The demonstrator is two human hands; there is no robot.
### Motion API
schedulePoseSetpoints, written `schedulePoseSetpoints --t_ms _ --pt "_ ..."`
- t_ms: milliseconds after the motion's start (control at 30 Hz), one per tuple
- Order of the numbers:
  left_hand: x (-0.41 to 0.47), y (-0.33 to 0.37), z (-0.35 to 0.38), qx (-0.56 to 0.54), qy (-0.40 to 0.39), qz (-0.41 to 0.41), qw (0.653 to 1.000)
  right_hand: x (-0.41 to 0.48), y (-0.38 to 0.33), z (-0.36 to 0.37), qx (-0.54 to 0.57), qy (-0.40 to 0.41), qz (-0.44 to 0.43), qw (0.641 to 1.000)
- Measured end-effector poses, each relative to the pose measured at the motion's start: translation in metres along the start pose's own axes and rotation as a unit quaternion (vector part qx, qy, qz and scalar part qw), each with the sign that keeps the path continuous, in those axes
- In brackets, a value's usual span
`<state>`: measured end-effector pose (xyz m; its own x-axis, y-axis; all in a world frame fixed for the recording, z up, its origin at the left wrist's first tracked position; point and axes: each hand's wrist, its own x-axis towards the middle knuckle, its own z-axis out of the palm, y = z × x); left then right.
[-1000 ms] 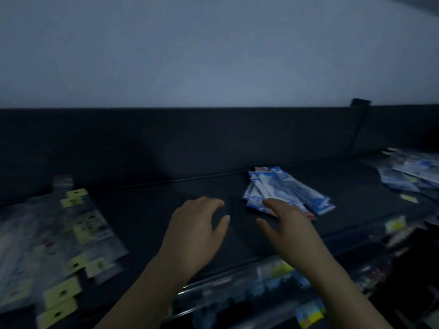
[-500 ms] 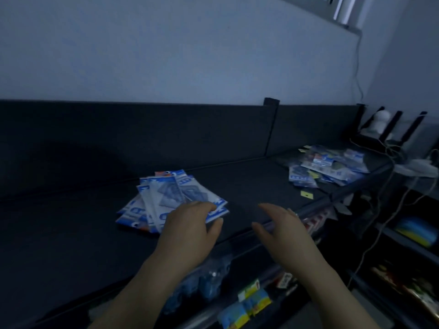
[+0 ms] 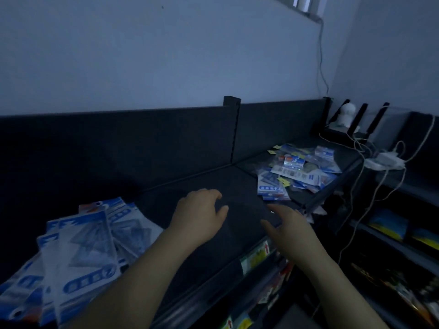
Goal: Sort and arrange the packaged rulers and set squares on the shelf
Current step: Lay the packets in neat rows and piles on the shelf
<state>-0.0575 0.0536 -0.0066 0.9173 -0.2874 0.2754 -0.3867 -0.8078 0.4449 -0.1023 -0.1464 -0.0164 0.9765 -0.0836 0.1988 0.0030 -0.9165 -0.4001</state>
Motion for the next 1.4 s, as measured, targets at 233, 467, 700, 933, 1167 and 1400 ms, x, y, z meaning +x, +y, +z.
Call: schedulePoseSetpoints --t_ms 233,467,700,933,1167,1400 --pt "0.077 0.014 0.045 -0.034 -0.069 -0.033 0.997 0.057 0.055 0.005 -0.008 0.000 0.045 0.999" --pt "0.136 0.023 0.103 -0.095 -0.101 -0.122 0.983 0.135 0.114 0.020 -0.037 -0.022 0.017 0.999" --pt "0.179 0.031 0.135 -0.173 -0.039 -0.184 0.967 0.170 0.131 0.042 -0.044 -0.113 -0.117 0.986" --pt "0.188 0.015 0.148 -0.059 -0.003 -0.210 0.976 0.172 0.132 0.048 0.105 -0.104 -0.198 0.969" --pt "0.186 0.000 0.139 0.094 -0.052 -0.243 0.964 0.192 0.148 0.052 0.020 -0.016 -0.099 0.995" --pt "0.190 0.004 0.111 -0.001 -0.110 -0.325 0.939 0.209 0.125 0.050 -0.082 -0.051 -0.019 0.995"
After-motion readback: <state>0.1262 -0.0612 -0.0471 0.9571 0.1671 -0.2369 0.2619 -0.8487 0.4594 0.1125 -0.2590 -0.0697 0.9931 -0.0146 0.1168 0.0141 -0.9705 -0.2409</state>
